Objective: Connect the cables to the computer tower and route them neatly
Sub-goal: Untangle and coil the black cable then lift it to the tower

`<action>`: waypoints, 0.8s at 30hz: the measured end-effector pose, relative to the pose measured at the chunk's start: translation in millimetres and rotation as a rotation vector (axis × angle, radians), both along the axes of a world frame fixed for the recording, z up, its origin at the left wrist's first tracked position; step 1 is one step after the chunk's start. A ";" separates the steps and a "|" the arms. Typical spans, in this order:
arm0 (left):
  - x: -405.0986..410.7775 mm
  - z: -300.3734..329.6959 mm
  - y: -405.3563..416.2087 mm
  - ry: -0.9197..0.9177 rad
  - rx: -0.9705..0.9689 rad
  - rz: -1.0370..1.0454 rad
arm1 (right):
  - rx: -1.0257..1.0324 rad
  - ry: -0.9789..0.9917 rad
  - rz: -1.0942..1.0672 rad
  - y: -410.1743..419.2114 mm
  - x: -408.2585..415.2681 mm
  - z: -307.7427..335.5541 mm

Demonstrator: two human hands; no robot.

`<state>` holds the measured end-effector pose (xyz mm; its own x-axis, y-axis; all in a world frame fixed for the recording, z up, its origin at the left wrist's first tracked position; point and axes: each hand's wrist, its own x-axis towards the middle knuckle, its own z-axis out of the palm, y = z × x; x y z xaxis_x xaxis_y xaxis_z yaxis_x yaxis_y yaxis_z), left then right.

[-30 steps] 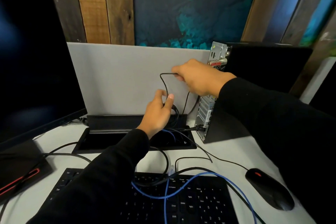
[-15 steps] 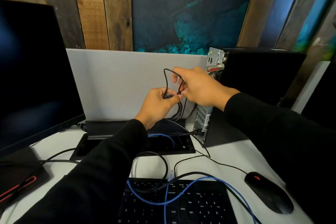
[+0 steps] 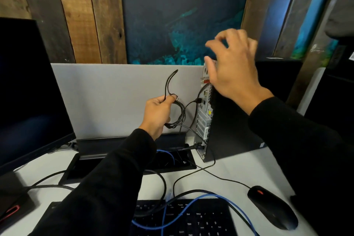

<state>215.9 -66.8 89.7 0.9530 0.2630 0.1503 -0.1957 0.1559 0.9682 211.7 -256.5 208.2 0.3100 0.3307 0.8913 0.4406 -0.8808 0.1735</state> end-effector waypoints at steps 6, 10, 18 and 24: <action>7.0 5.6 -14.8 -0.042 0.036 0.033 | 0.161 0.262 0.086 -26.7 22.2 -33.3; 12.5 6.1 -19.9 -0.032 0.142 -0.027 | 0.215 0.192 0.108 -25.7 27.4 -40.8; 17.5 3.0 -24.0 -0.124 0.167 -0.003 | 0.315 0.063 0.126 -14.0 33.9 -50.1; 19.5 -3.7 -38.7 -0.203 0.246 0.030 | 0.325 0.045 0.119 -13.9 33.5 -51.0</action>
<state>235.4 -105.5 86.1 0.8894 0.2229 0.3991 -0.3897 -0.0866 0.9168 245.2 -270.5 157.2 0.3275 0.0681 0.9424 0.5442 -0.8289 -0.1292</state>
